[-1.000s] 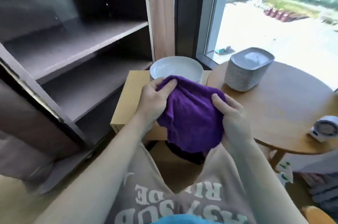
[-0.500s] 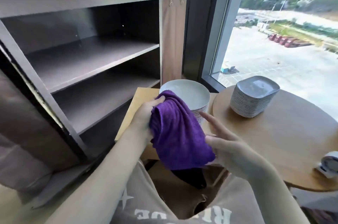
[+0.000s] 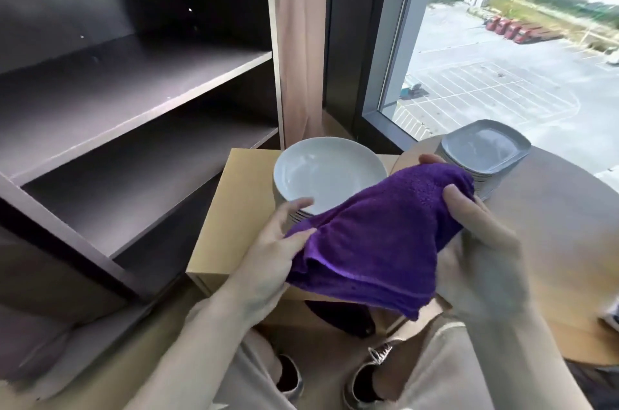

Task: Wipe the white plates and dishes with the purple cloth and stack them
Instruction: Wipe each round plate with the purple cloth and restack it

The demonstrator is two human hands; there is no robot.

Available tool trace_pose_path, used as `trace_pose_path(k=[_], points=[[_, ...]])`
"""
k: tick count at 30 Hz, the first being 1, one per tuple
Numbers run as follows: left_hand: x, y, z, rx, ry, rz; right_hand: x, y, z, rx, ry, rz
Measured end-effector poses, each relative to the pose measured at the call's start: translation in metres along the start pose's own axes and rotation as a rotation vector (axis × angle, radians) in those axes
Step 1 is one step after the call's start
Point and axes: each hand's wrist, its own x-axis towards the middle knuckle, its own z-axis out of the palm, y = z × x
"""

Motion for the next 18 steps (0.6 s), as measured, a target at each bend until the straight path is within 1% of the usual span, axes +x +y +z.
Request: trace_pose_path(k=[3, 5, 6, 7, 8, 9, 10, 11, 12, 13, 14, 15, 16, 17, 18], points=[[0.004, -0.006, 0.002, 0.407, 0.018, 0.110, 0.010, 0.002, 0.008, -0.033, 0.020, -0.016], [0.005, -0.006, -0.002, 0.680, 0.122, 0.212, 0.016, 0.005, 0.012, -0.057, 0.032, -0.022], [0.003, -0.003, -0.002, 0.718, 0.188, 0.281, 0.019, 0.007, 0.013, -0.061, 0.031, -0.021], [0.000, 0.002, -0.002, 0.663, 0.222, 0.363, 0.021, 0.010, 0.014, -0.065, 0.027, -0.023], [-0.002, 0.007, 0.000, 0.558, 0.201, 0.439, 0.023, 0.012, 0.015, -0.066, 0.018, -0.023], [-0.005, 0.011, 0.002, 0.440, 0.121, 0.483, 0.025, 0.015, 0.016, -0.064, 0.005, -0.019], [-0.007, 0.015, 0.005, 0.358, 0.003, 0.493, 0.028, 0.018, 0.016, -0.060, -0.007, -0.012], [-0.008, 0.016, 0.009, 0.340, -0.108, 0.491, 0.030, 0.020, 0.016, -0.053, -0.018, -0.005], [-0.007, 0.016, 0.013, 0.357, -0.178, 0.498, 0.031, 0.022, 0.016, -0.054, -0.023, -0.002], [-0.006, 0.014, 0.015, 0.372, -0.197, 0.501, 0.033, 0.025, 0.016, -0.077, -0.014, -0.005], [-0.003, 0.013, 0.017, 0.359, -0.173, 0.491, 0.033, 0.027, 0.016, -0.132, 0.003, -0.018], [0.000, 0.011, 0.018, 0.308, -0.137, 0.466, 0.034, 0.028, 0.016, -0.219, 0.018, -0.045], [0.002, 0.010, 0.017, 0.246, -0.109, 0.436, 0.032, 0.031, 0.016, -0.369, 0.032, -0.091], [0.004, 0.008, 0.015, 0.183, -0.094, 0.399, 0.030, 0.034, 0.015, -0.599, 0.059, -0.168], [0.004, 0.005, 0.014, 0.127, -0.092, 0.364, 0.026, 0.037, 0.013, -0.892, 0.114, -0.265]])
